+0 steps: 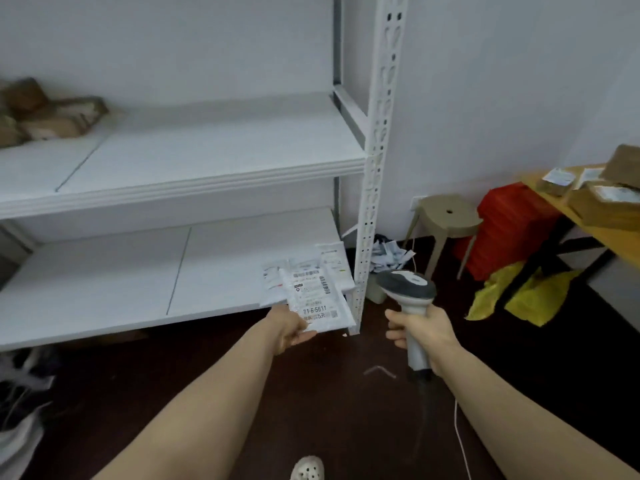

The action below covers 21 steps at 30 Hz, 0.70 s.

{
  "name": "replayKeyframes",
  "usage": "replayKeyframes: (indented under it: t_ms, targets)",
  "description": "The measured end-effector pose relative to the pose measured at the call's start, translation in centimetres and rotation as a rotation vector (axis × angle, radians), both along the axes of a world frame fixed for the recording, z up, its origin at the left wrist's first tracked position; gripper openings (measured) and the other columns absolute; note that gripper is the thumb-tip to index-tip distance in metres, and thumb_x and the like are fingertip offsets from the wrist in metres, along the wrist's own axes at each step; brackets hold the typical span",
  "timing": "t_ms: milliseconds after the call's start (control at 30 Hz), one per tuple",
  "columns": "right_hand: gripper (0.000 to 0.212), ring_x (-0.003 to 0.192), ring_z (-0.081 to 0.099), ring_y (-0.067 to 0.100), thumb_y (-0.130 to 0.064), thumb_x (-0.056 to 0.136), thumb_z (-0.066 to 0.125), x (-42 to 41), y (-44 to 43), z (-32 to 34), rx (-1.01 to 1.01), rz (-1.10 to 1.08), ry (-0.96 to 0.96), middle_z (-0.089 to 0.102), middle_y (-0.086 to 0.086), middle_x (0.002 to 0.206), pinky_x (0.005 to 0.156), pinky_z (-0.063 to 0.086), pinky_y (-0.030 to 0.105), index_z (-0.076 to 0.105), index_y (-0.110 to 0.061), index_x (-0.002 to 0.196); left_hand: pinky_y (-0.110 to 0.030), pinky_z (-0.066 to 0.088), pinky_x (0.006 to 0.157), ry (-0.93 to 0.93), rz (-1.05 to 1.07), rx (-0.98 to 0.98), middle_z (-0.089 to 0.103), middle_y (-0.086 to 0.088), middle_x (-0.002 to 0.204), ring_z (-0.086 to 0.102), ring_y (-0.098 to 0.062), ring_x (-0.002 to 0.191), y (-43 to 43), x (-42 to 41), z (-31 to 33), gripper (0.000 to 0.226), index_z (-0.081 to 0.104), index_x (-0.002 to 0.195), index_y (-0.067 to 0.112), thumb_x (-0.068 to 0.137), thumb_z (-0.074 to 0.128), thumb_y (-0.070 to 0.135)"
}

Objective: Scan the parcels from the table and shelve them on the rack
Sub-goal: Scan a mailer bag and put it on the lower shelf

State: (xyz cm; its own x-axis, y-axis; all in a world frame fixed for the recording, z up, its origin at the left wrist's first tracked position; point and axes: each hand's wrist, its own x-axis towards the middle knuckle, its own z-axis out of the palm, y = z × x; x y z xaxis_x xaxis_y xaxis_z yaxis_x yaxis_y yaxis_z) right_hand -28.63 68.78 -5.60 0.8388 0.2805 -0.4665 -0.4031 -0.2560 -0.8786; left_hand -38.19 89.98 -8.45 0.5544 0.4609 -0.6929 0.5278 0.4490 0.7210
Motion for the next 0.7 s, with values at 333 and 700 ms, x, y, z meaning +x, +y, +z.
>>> replayKeyframes:
  t_ms: [333,700]
  targets:
    - [0.019,0.045,0.061,0.021,-0.003,0.082,0.073,-1.9,20.1,-5.8,-0.035,0.158,0.188,0.064,0.015,0.062,0.042,0.045,0.024,0.063,-0.003,0.097,-0.040,0.056,0.084,0.191,0.373,0.190,0.065,-0.017,0.114,0.065,-0.032,0.097,21.2,-3.3,-11.2,0.027,0.063,0.103,-0.001,0.084,0.053,-0.018]
    - [0.018,0.048,0.063,0.023,-0.003,0.080,0.073,3.7,37.0,-20.2,-0.132,0.128,0.291,0.067,0.015,0.064,0.044,0.046,0.026,0.066,-0.002,0.097,-0.036,0.054,0.088,0.331,0.389,0.107,0.064,-0.017,0.118,0.063,-0.030,0.103,36.8,3.8,-28.3,0.055,0.054,0.130,0.003,0.079,0.061,-0.018]
